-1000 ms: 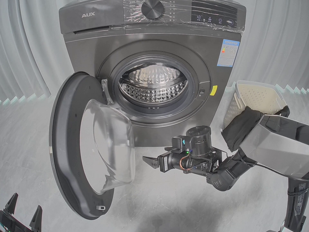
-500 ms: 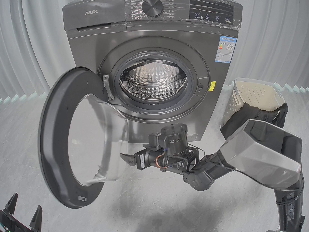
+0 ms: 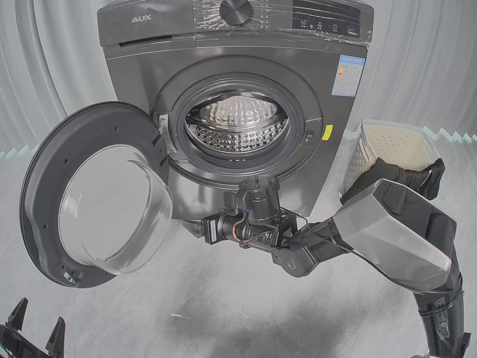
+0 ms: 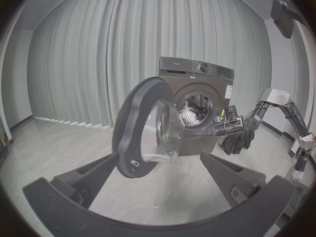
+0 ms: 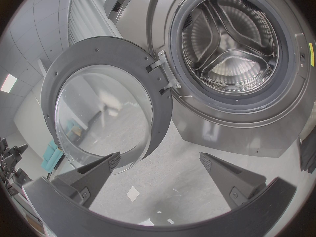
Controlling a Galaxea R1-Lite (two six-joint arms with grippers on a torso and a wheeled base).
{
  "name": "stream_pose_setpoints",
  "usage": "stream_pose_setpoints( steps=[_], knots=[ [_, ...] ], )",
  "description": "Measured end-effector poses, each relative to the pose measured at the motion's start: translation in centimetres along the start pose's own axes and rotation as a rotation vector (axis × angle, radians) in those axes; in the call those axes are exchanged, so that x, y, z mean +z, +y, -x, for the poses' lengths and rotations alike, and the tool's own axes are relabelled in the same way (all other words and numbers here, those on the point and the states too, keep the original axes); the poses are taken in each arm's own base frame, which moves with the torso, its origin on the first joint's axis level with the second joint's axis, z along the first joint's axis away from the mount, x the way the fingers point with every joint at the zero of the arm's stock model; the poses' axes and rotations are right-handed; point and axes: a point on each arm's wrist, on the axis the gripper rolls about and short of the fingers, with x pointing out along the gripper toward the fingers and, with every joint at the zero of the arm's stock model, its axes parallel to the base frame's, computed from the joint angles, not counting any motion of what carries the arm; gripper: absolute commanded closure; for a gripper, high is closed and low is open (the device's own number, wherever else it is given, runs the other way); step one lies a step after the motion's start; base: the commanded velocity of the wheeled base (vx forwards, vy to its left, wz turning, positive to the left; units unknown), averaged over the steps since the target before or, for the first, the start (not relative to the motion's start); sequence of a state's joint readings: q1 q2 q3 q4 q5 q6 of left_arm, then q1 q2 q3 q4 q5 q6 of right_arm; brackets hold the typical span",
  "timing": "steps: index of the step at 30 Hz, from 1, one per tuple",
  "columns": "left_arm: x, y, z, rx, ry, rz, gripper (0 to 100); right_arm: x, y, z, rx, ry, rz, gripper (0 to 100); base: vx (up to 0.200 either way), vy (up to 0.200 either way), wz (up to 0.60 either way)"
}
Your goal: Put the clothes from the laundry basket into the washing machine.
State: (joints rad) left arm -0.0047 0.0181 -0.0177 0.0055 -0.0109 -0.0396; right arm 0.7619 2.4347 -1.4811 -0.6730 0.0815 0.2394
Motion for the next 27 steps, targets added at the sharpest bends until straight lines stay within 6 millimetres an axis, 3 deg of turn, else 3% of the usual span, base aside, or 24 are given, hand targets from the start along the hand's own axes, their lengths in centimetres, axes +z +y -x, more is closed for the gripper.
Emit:
stream_pose_setpoints(
  steps=[7,14,20,27],
  knots=[
    [0.0,0.0,0.0,0.000,0.000,0.000,0,-0.3,-1.3,0.0,-0.061,0.007,-0.004,0,0.000,0.000,0.00],
    [0.0,0.0,0.0,0.000,0.000,0.000,0,0.9,-2.8,3.4,-0.125,0.023,-0.001,0,0.000,0.000,0.00],
    [0.0,0.0,0.0,0.000,0.000,0.000,0,2.1,-3.5,8.5,-0.172,0.039,0.010,0,0.000,0.000,0.00],
    [0.0,0.0,0.0,0.000,0.000,0.000,0,3.8,-3.1,16.9,-0.231,0.008,0.013,0,0.000,0.000,0.00]
  ],
)
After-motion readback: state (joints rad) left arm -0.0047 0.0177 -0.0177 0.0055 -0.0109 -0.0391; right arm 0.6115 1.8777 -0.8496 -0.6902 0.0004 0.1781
